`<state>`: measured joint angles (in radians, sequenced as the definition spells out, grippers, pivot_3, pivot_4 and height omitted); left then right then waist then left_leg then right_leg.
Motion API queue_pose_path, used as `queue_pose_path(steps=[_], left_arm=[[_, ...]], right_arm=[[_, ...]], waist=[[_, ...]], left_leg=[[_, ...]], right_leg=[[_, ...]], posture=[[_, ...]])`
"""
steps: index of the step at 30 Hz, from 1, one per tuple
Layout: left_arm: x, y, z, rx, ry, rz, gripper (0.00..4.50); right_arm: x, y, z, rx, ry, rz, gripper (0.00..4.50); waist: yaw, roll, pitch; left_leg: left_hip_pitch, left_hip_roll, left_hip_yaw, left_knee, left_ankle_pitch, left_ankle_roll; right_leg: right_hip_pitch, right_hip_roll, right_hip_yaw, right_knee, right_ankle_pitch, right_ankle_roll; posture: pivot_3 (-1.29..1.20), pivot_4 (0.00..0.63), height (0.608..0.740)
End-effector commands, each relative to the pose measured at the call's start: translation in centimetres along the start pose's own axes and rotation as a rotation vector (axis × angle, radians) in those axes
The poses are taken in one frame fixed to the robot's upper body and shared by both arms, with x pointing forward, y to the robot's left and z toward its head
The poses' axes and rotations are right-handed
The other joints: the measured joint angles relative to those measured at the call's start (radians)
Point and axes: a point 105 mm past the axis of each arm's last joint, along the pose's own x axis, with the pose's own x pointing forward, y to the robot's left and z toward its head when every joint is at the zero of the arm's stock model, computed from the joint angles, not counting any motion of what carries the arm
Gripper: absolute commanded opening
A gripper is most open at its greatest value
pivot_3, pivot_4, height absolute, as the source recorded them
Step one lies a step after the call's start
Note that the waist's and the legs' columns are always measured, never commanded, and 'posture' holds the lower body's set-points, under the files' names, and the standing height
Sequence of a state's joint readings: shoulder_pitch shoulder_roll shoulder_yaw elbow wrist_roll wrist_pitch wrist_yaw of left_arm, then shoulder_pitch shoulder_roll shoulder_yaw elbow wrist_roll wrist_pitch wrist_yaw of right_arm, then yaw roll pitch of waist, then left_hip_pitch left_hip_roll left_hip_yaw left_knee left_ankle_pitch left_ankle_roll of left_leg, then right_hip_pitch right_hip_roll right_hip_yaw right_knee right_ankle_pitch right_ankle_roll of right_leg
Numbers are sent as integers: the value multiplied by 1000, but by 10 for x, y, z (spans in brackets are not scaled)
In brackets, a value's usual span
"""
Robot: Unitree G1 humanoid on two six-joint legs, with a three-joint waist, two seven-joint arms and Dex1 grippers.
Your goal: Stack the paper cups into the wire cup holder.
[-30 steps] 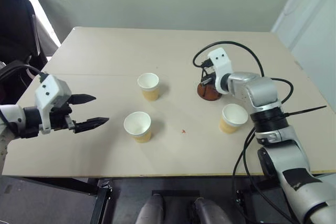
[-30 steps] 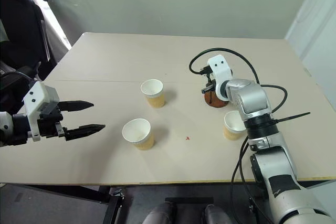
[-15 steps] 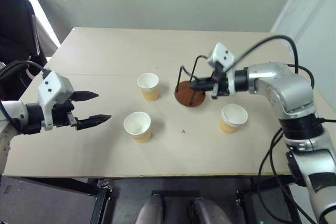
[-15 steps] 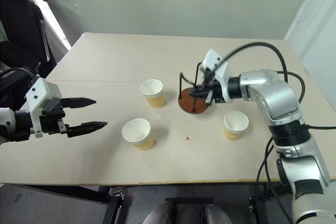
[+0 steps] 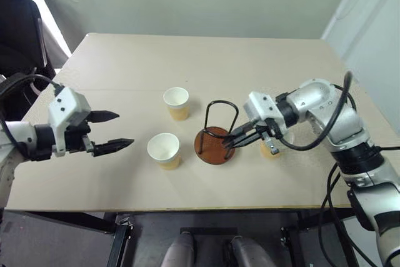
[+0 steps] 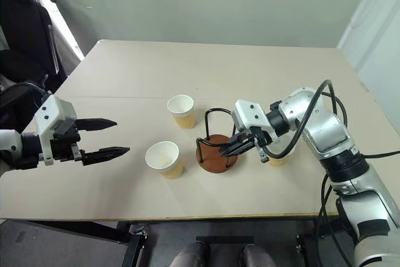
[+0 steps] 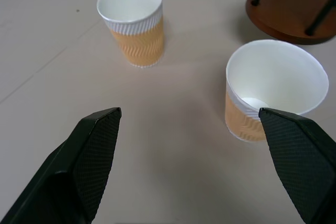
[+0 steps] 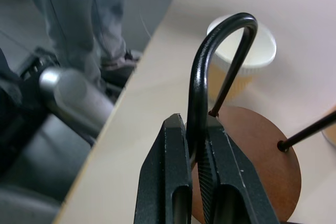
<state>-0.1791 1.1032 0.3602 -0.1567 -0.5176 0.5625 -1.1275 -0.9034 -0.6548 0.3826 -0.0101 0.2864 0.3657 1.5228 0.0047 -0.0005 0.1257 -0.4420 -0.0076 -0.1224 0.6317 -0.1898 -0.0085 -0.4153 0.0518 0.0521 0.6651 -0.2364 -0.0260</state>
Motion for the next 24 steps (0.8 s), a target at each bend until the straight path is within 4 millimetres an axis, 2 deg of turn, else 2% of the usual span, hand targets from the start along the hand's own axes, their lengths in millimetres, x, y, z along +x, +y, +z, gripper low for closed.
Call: queue_pose_path(steps=[1, 9, 18, 21, 24], left_arm=[[-8, 0, 15, 49, -22, 25, 4500], [-10, 0, 15, 42, -17, 37, 4500], [-10, 0, 19, 43, -28, 37, 4500], [-10, 0, 19, 43, -27, 40, 4500], [-11, -1, 19, 44, -26, 39, 4500]], right_arm=[[0, 2, 2, -49, 23, 28, 67], [6, 11, -4, -36, 30, 75, 67], [11, 7, -4, -68, 24, 78, 67], [12, 7, -7, -63, 36, 83, 764], [10, 8, -9, -61, 53, 89, 1832]], waist=[[0, 0, 0], [0, 0, 0], [1, 0, 0], [1, 0, 0], [1, 0, 0]], left_leg=[[0, 0, 0, 0, 0, 0], [4, 1, 1, 0, 0, 0], [6, 1, 1, -1, -1, 0], [6, 1, 1, -1, -1, 0], [6, 1, 1, -1, -1, 0]], right_leg=[[0, 0, 0, 0, 0, 0], [4, 0, 0, 0, 0, -1], [5, 0, 0, 0, 0, -3], [6, 0, 0, 0, 0, -3], [6, 0, 0, 0, 0, -3]], posture=[[0, 150, 740], [0, 150, 740], [0, 150, 740], [0, 150, 740], [0, 150, 740]])
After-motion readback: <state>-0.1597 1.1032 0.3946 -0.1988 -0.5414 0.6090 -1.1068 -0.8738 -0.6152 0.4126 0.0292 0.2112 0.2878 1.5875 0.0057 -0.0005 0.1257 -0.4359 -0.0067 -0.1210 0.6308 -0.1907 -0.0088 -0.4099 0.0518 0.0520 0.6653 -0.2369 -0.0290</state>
